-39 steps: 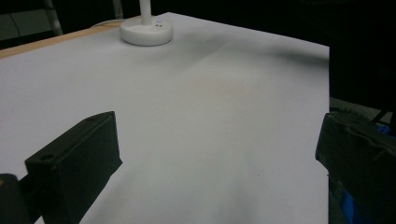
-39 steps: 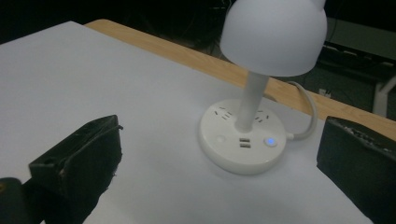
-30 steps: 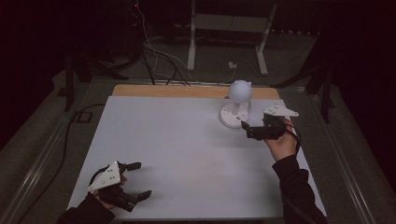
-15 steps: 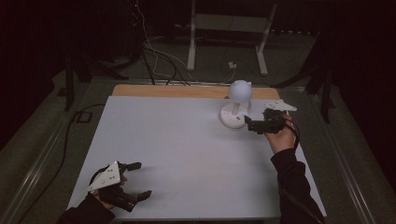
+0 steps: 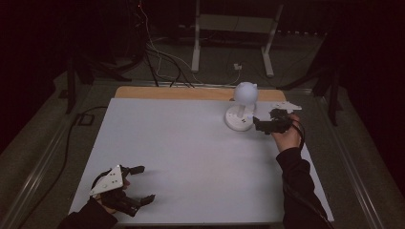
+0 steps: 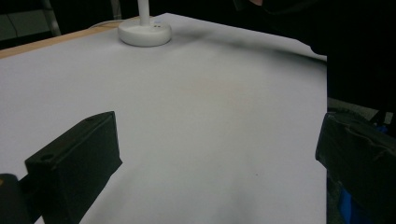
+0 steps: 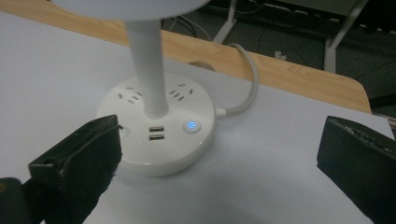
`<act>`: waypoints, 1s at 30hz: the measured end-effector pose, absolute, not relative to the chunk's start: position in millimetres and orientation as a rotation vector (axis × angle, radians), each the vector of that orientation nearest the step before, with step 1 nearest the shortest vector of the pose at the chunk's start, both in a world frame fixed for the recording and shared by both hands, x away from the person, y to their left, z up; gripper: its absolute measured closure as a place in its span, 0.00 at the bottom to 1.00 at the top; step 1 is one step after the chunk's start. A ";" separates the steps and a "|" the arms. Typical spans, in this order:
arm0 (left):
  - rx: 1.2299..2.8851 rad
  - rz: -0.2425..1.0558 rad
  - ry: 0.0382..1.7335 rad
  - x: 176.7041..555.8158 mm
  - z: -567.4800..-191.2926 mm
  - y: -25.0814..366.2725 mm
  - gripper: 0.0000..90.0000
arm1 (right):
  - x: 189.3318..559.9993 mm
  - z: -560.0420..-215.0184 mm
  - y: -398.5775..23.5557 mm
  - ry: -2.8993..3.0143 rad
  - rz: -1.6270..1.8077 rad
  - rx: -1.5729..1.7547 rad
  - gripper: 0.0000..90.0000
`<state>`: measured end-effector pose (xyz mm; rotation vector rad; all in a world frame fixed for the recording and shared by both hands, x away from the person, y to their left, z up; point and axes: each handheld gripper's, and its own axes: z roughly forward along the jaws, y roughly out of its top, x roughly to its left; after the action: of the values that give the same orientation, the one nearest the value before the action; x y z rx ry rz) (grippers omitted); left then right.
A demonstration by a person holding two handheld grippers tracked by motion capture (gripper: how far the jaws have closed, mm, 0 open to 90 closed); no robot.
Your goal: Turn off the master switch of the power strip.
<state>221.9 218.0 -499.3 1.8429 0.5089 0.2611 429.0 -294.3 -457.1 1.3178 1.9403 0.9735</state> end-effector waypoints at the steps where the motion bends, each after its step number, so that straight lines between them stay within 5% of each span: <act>1: 1.841 0.260 0.509 222.0 -499.3 218.0 0.01 | 430.8 -458.2 -294.5 1.924 0.966 1.337 0.00; 11: 1.844 0.259 0.510 222.0 -499.6 217.6 0.00 | 442.8 -468.1 -292.2 1.894 0.960 1.426 0.02; 21: 1.840 0.255 0.514 222.0 -499.8 217.7 0.00 | 448.4 -468.9 -290.1 1.868 0.951 1.556 0.33; 27: 1.842 0.257 0.513 221.9 -499.8 217.6 0.00 | 451.3 -472.0 -288.2 1.850 0.949 1.602 0.69; 30: 1.844 0.255 0.515 222.3 -500.0 217.7 0.01 | 453.2 -473.4 -287.1 1.855 0.949 1.605 0.76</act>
<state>222.3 217.7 -500.0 1.8440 0.5147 0.2550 453.2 -287.1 -473.4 1.6049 1.8545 0.9491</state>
